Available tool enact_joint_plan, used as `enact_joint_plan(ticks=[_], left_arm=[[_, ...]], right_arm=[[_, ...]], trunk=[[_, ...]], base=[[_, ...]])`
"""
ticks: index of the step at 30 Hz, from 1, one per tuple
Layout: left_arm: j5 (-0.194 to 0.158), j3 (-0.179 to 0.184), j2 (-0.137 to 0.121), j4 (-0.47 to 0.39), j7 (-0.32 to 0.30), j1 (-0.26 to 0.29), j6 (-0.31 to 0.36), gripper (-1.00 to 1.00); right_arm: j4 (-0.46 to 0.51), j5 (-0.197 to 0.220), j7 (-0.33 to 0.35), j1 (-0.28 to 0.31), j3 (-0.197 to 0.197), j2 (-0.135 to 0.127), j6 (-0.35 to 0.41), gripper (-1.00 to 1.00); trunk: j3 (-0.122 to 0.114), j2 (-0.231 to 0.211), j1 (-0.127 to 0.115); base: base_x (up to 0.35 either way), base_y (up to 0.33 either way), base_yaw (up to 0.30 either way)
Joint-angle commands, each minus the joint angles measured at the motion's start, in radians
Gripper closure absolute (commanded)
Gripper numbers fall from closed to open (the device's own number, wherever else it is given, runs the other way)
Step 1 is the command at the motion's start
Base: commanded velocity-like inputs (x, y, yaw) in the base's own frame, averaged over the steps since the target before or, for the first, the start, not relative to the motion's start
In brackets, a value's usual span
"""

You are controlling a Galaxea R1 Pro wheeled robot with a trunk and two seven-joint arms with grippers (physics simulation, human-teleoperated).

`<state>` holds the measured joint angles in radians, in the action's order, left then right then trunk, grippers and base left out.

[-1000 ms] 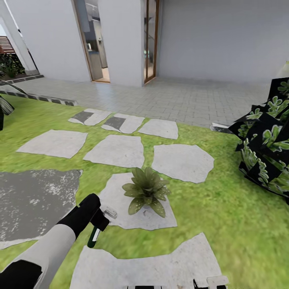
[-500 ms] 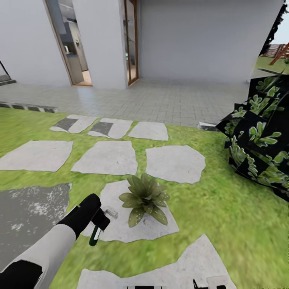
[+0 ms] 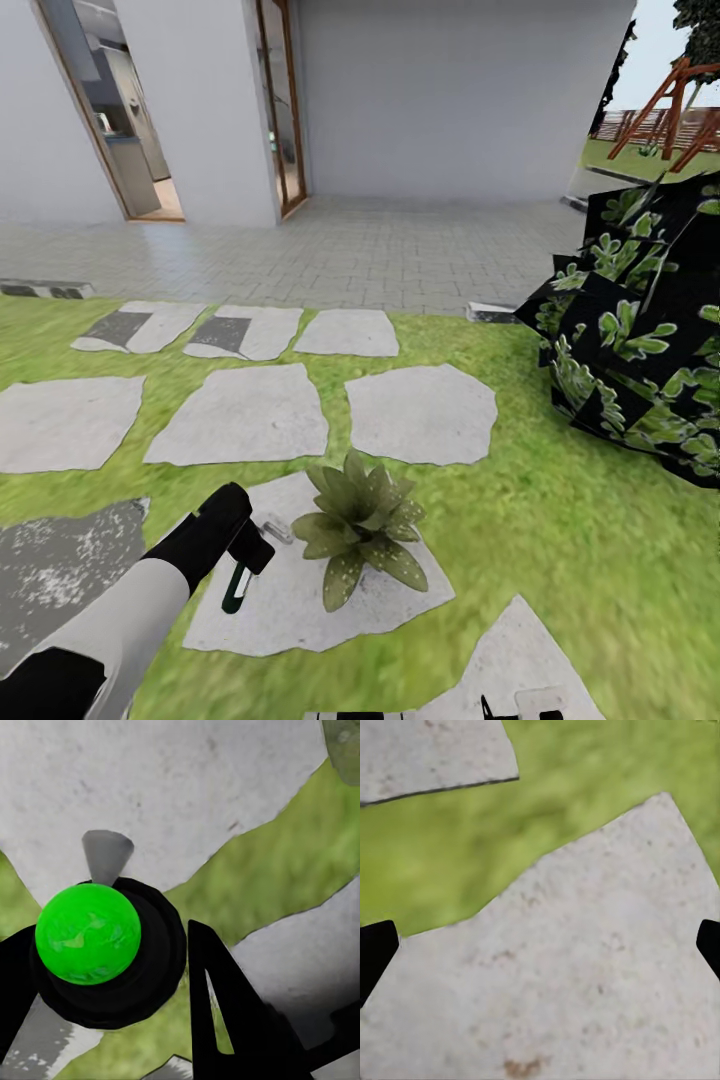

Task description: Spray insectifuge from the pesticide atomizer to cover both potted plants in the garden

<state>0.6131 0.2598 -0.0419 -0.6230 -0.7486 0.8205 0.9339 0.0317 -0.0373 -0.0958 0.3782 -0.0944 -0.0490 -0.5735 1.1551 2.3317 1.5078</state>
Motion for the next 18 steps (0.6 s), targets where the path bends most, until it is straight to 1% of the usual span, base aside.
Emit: enact_joint_plan(ticks=[1, 3, 7, 18], left_arm=[[0.01, 0.004, -0.001, 0.001, -0.011, 0.0, 0.0, 1.0], [0.01, 0.005, -0.001, 0.006, -0.012, 0.0, -0.001, 1.0], [0.01, 0.006, -0.001, 0.008, -0.012, 0.0, -0.001, 1.0], [0.01, 0.006, -0.002, 0.008, -0.012, 0.0, 0.0, 1.0]], right_arm=[[-0.001, -0.004, -0.01, 0.001, -0.008, 0.0, -0.002, -1.0], [-0.001, -0.004, -0.01, 0.001, -0.008, 0.0, -0.002, -1.0], [-0.001, -0.004, -0.01, 0.001, -0.008, 0.0, -0.002, -1.0], [-0.001, -0.006, -0.01, 0.001, -0.007, -0.002, -0.002, -1.0]], trunk=[[0.001, 0.0, 0.0], [0.001, 0.0, 0.0], [0.001, 0.0, 0.0], [0.001, 0.0, 0.0]], base=[[0.233, 0.242, -0.18], [0.231, 0.242, -0.113], [0.147, 0.223, -0.019], [0.012, 0.019, -0.001]])
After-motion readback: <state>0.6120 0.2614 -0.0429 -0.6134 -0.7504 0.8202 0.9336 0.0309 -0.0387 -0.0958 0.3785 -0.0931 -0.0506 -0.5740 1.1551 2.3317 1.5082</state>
